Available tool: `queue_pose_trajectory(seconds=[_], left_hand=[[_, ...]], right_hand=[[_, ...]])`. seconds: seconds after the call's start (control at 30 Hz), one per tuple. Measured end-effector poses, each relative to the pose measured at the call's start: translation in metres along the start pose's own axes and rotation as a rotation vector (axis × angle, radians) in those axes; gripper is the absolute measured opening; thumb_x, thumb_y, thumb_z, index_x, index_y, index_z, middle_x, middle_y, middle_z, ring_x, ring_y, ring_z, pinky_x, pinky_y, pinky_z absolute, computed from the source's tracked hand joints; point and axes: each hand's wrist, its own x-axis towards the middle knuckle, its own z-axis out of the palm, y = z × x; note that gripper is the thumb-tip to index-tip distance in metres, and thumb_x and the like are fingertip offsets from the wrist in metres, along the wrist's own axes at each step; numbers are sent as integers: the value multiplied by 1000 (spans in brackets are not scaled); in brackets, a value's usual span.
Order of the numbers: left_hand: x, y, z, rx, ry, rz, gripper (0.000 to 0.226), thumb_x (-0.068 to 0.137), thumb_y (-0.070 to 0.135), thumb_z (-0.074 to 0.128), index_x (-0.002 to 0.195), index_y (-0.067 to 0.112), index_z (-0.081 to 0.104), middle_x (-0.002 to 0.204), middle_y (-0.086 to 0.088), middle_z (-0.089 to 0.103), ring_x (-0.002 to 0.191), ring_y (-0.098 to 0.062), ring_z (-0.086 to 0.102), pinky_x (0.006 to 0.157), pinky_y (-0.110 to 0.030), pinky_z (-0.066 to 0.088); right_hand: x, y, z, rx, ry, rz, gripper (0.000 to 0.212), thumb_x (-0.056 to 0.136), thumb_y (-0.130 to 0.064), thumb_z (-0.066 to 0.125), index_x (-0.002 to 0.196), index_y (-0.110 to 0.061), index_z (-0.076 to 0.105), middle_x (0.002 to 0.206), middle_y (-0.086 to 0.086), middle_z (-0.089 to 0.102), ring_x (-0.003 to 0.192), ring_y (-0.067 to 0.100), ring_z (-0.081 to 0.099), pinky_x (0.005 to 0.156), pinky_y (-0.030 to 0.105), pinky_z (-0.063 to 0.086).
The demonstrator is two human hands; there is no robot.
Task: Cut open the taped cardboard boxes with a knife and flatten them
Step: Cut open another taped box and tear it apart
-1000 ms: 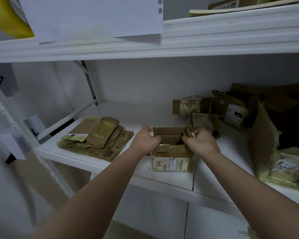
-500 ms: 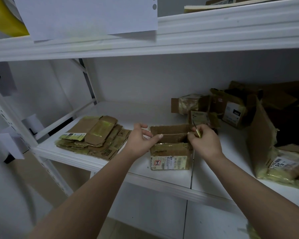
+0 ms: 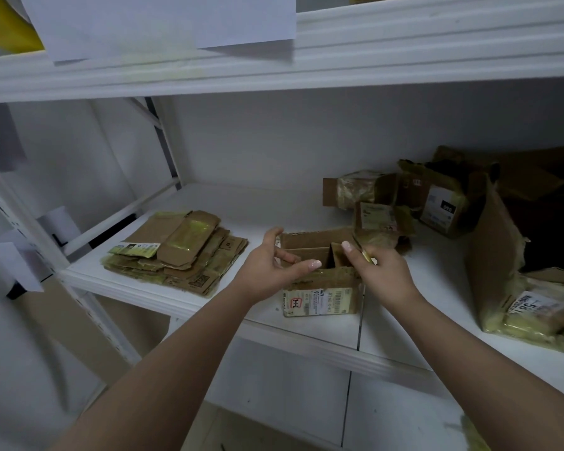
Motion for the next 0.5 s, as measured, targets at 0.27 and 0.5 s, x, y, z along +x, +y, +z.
queue_pose_trajectory(seconds=[0.27,0.5], left_hand=[[-1,-3,4,113,122,107,106,58,81,61,143,29,27,93,15,68,73,1,58,68,-26,50],[-2,-3,12,348,73,387,30,83,54,64,87,24,65,81,9,67,70,-8,59,56,-27,47]], right_hand=[[0,7,0,14,29,-25,40,82,-61,55,82,-23,69,89,1,67,85,18,63,76,41,54],[0,6,1,58,173,-7,36,87,-57,52,87,-22,59,84,-4,61,82,14,56,68,31,44]])
